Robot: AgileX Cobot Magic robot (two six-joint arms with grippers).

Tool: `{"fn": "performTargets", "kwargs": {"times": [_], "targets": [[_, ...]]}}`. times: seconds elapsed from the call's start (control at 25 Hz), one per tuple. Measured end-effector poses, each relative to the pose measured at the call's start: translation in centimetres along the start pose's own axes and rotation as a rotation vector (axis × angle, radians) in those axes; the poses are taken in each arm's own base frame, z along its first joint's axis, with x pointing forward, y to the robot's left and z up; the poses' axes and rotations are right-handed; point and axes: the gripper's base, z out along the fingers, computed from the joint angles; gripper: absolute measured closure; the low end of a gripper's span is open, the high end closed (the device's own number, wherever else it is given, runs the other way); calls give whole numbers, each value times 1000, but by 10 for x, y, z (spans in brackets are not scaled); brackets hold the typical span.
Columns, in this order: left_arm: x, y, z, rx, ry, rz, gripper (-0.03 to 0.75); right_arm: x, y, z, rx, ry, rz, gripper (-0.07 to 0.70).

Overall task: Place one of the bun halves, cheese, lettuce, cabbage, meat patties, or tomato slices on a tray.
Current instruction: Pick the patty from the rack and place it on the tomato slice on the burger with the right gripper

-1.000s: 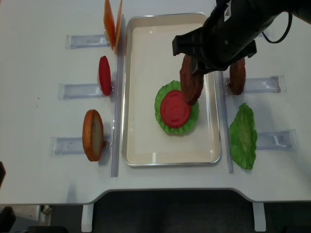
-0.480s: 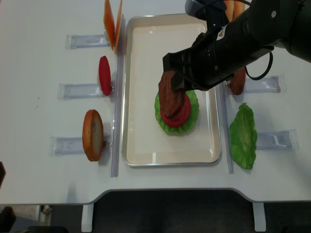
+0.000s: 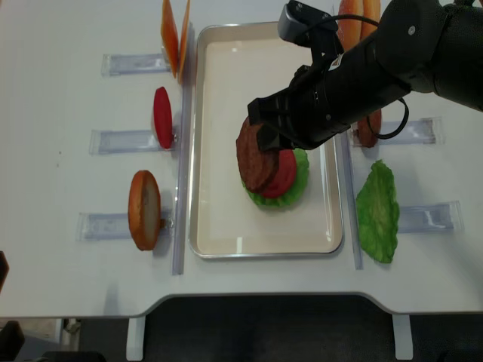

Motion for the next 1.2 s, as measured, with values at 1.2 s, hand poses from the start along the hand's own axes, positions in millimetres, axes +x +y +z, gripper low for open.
{"fn": "performTargets", "kwargs": {"times": [1.2], "targets": [[0,0,0,0,0,0,716,-11,-46,10,-122,-3,58,519]]}}
